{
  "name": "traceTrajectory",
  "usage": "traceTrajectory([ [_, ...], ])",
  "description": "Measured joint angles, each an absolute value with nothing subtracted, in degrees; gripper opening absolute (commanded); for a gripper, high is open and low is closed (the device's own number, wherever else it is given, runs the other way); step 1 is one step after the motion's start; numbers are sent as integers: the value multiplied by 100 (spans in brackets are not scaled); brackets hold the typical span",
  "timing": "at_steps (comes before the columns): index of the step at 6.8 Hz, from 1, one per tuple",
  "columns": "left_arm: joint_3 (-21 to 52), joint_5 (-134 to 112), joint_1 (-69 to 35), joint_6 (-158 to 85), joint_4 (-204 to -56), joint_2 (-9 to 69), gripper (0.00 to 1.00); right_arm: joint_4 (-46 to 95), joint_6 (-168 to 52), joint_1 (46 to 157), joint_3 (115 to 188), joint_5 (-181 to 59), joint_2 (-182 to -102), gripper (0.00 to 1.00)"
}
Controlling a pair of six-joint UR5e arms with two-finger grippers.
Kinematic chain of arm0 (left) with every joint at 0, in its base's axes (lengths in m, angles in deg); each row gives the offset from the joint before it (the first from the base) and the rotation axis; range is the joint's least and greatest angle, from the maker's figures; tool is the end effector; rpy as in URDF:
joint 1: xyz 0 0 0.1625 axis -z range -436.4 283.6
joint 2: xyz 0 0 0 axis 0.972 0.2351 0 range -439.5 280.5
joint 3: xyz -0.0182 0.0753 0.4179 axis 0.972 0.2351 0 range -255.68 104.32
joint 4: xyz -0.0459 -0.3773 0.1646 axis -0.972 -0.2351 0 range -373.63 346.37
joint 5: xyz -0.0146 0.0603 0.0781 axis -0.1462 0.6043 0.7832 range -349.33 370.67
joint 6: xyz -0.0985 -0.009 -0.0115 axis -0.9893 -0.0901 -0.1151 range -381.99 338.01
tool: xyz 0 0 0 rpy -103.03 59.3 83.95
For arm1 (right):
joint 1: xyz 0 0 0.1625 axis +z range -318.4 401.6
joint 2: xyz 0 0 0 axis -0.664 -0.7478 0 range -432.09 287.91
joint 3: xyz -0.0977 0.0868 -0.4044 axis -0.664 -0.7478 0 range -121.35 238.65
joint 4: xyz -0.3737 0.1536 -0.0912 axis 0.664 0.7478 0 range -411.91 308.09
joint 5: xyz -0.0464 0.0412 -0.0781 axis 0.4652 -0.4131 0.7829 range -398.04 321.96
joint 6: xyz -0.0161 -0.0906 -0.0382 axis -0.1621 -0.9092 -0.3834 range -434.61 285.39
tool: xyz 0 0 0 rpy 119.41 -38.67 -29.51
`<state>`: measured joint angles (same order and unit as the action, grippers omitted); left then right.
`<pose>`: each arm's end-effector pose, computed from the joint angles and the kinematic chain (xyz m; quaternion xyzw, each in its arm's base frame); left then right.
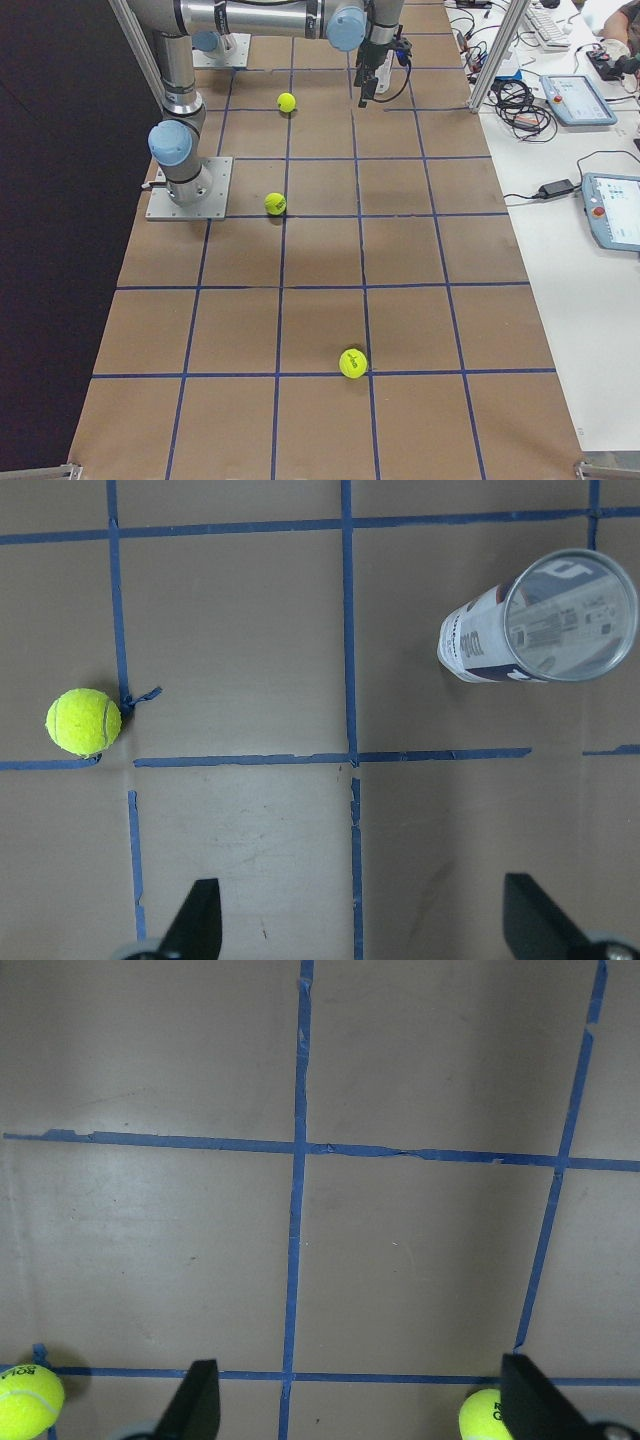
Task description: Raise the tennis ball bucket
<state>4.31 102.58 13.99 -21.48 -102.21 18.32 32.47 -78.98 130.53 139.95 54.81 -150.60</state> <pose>-0.1338 -0.5545 0.5055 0.0074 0.9993 -0.0314 0.0167 0.1177 -0.5628 0.4468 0.0305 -0.9965 -0.0744 0.0214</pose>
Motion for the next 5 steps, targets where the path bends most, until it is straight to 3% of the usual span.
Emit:
traceTrajectory([
  [5, 421, 10276, 1396, -2145, -10200, 1830, 100, 3229, -7611, 13108, 13985, 5231, -15062, 100],
])
